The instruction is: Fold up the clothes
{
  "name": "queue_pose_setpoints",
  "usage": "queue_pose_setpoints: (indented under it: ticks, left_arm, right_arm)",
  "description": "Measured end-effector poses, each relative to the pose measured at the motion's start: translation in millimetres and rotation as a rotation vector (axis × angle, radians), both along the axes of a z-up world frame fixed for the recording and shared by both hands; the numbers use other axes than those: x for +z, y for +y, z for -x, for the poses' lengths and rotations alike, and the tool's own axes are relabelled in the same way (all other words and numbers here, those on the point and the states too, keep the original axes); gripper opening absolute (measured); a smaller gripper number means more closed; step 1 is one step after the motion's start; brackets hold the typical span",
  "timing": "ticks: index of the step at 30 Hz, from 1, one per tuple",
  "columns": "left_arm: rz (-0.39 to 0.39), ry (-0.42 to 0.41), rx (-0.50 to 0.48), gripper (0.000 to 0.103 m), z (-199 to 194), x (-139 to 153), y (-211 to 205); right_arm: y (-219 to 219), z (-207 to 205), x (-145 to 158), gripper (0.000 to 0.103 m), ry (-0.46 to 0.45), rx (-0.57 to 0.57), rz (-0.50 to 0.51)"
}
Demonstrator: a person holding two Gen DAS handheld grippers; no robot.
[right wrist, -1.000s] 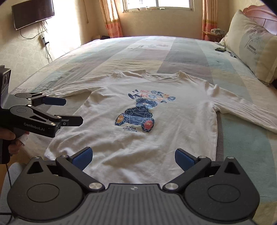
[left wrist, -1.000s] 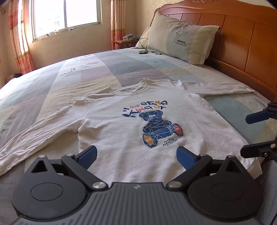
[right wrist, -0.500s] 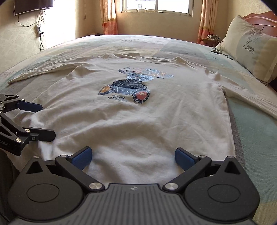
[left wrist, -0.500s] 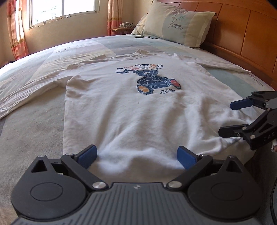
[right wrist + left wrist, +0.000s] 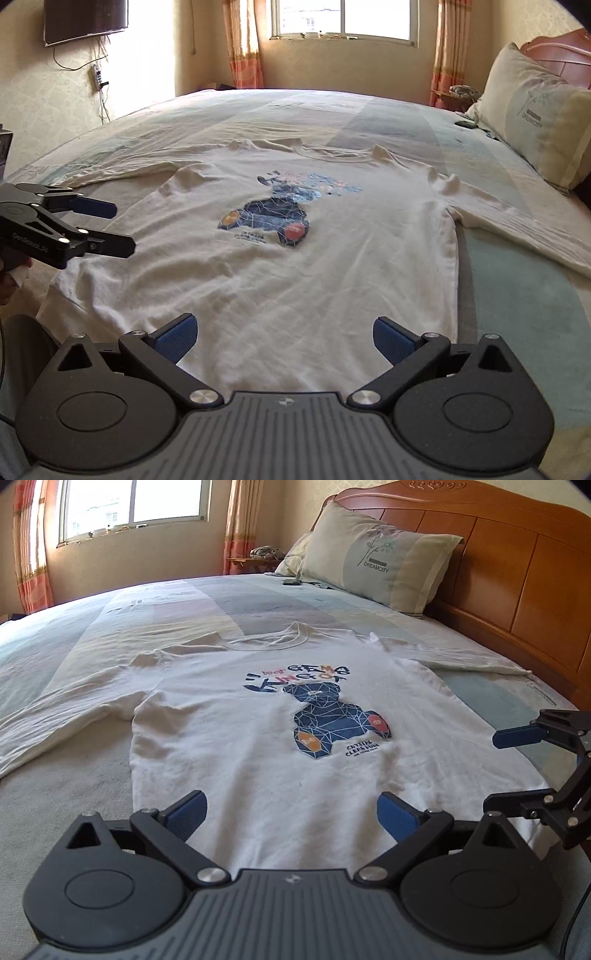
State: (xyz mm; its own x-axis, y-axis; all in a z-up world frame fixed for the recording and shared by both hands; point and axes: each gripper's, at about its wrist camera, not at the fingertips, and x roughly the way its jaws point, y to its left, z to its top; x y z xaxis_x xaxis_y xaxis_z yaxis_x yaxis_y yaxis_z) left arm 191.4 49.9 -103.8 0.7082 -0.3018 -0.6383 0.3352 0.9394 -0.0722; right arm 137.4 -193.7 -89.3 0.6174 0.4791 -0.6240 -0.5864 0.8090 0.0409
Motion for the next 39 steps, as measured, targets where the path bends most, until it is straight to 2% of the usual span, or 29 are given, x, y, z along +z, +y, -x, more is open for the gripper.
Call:
queue_pose_setpoints:
  ticks: [2, 4, 6, 10, 11, 13, 16, 18, 20, 24, 26, 27, 29, 31, 34, 36, 39]
  left_arm:
    - [-0.025, 0.033, 0.031, 0.097, -6.7, -12.1, 6.0]
    - [-0.059, 0.032, 0.027, 0.098, 2.3, -16.8, 16.3]
    - [-0.083, 0.031, 0.018, 0.099, 12.2, -20.1, 27.5]
    - [-0.118, 0.055, 0.003, 0.1, 24.2, -14.3, 41.6]
    - [-0.115, 0.069, 0.014, 0.096, 23.4, -9.4, 42.6]
    - [-0.112, 0.025, 0.013, 0.096, 29.0, 3.4, 37.5]
    - [-0.068, -0.015, -0.073, 0.097, 41.4, 12.8, 18.2]
    - [-0.08, -0.007, -0.107, 0.097, 48.4, 7.7, 5.0]
    - [-0.118, 0.035, -0.091, 0.097, 54.2, -5.3, 0.9]
    - [-0.077, 0.058, -0.02, 0.097, 76.0, -14.7, 26.6]
    - [-0.138, 0.079, -0.031, 0.098, 79.8, -8.5, 27.3]
    - [-0.144, 0.073, -0.034, 0.098, 79.0, -3.6, 26.6]
    - [-0.13, 0.037, -0.046, 0.096, 76.2, 7.2, 25.3]
    - [-0.081, 0.01, -0.066, 0.097, 67.7, 14.2, 20.8]
    - [-0.052, 0.032, -0.075, 0.097, 49.5, 9.7, 6.3]
    - [-0.049, 0.094, -0.053, 0.097, 43.6, -1.5, 3.1]
    - [-0.077, 0.103, -0.023, 0.097, 54.4, -13.7, 11.6]
  right_arm:
    - [8.9, -17.0, -11.0, 0.103, 0.018, -0.002, -0.006]
    - [14.2, -34.6, -24.5, 0.103, 0.052, -0.017, 0.01]
    - [2.5, -36.0, -33.7, 0.103, 0.039, -0.011, 0.043]
    - [-40.9, -20.1, -37.2, 0.103, 0.041, -0.013, 0.038]
    - [-48.4, -14.3, -37.7, 0.103, 0.037, -0.015, 0.039]
    - [-53.7, -5.9, -34.9, 0.103, 0.034, -0.016, 0.07]
    - [-47.6, 1.8, -23.6, 0.103, 0.051, -0.057, 0.078]
    - [-41.0, 8.0, -23.4, 0.103, 0.039, -0.046, 0.053]
    - [-32.0, 12.7, -32.3, 0.103, 0.045, -0.015, 0.07]
    - [-53.6, 22.6, -39.2, 0.103, 0.036, -0.04, 0.005]
    - [-66.0, 28.0, -36.9, 0.103, 0.054, -0.027, 0.002]
    - [-69.5, 31.4, -35.1, 0.103, 0.061, -0.012, 0.02]
    - [-66.9, 34.1, -28.8, 0.103, 0.081, 0.002, 0.072]
    - [-60.6, 32.3, -20.1, 0.103, 0.083, -0.01, 0.068]
    - [-48.5, 26.3, -14.9, 0.103, 0.069, -0.012, 0.001]
    - [-37.6, 20.5, -22.0, 0.103, 0.081, -0.027, 0.017]
    - [-40.6, 23.6, -33.6, 0.103, 0.097, -0.066, 0.038]
